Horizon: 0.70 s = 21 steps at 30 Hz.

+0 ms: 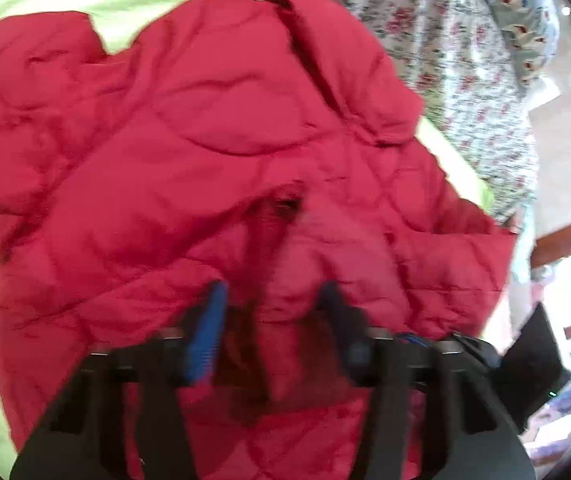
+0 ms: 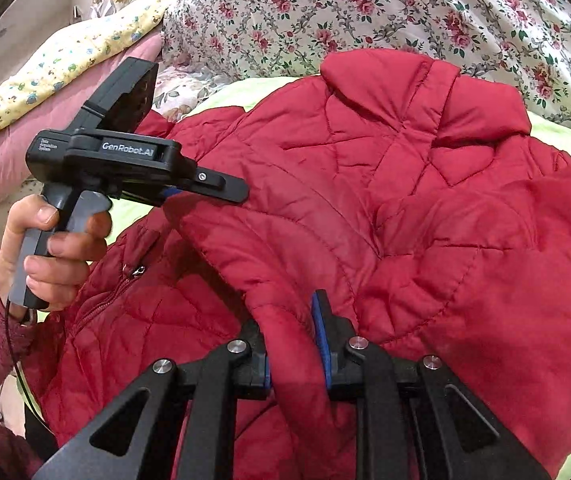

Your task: Fold large clothes

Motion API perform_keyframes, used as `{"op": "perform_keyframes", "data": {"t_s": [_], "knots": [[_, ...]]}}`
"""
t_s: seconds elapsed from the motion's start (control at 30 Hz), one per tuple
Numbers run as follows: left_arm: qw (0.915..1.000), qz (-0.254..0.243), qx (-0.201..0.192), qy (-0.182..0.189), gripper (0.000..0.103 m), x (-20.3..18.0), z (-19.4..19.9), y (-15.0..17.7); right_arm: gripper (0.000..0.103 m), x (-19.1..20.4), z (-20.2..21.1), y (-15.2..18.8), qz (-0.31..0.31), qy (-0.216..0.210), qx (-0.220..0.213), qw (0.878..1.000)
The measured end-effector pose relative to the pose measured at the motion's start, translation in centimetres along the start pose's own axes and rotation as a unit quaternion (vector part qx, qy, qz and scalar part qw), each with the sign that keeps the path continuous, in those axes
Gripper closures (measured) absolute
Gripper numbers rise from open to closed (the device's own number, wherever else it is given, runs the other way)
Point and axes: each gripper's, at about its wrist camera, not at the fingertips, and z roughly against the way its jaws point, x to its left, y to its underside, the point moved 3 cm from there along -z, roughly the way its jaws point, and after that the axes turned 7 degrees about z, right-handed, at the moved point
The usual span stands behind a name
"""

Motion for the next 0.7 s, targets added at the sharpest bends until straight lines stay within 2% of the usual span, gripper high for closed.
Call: {"op": "perform_keyframes", "data": {"t_s": [0.03,0.07,0.13,0.17,0.3,0.5,0.63,0.7], "knots": [[1.0000,-0.003,0.000,-0.003,0.079,-0.1,0.0,0.0,0.078,0.0,0.0,0.0,-0.002,0.000,0.000,1.000],[0.9999,-0.013,-0.007,-0.007,0.086,-0.3,0.2,0.1,0.069,0.0,0.0,0.0,-0.005,-0.001,0.001,1.000],[0.9996,-0.021,-0.016,-0.008,0.091,-0.4,0.7,0.1,0.054,0.1,0.2,0.1,-0.014,-0.012,0.002,1.000],[0.9992,-0.024,-0.029,-0.014,0.092,-0.4,1.2,0.1,0.051,0.2,0.5,0.1,-0.018,-0.017,0.001,1.000],[0.9938,-0.030,-0.093,-0.053,0.093,0.8,4.0,-0.4,0.050,0.5,2.7,0.5,-0.015,0.002,-0.017,1.000],[0.9808,-0.017,-0.157,-0.114,0.093,3.0,5.5,-0.9,0.049,-4.1,5.9,0.9,-0.084,0.093,-0.052,0.991],[0.9784,-0.026,-0.151,-0.139,0.093,3.7,4.1,-0.8,0.049,-7.7,5.4,0.9,-0.132,0.138,-0.042,0.981],[0.9770,-0.031,-0.149,-0.150,0.093,4.0,3.5,-0.8,0.049,-9.0,4.8,0.7,-0.143,0.145,-0.036,0.978]]}}
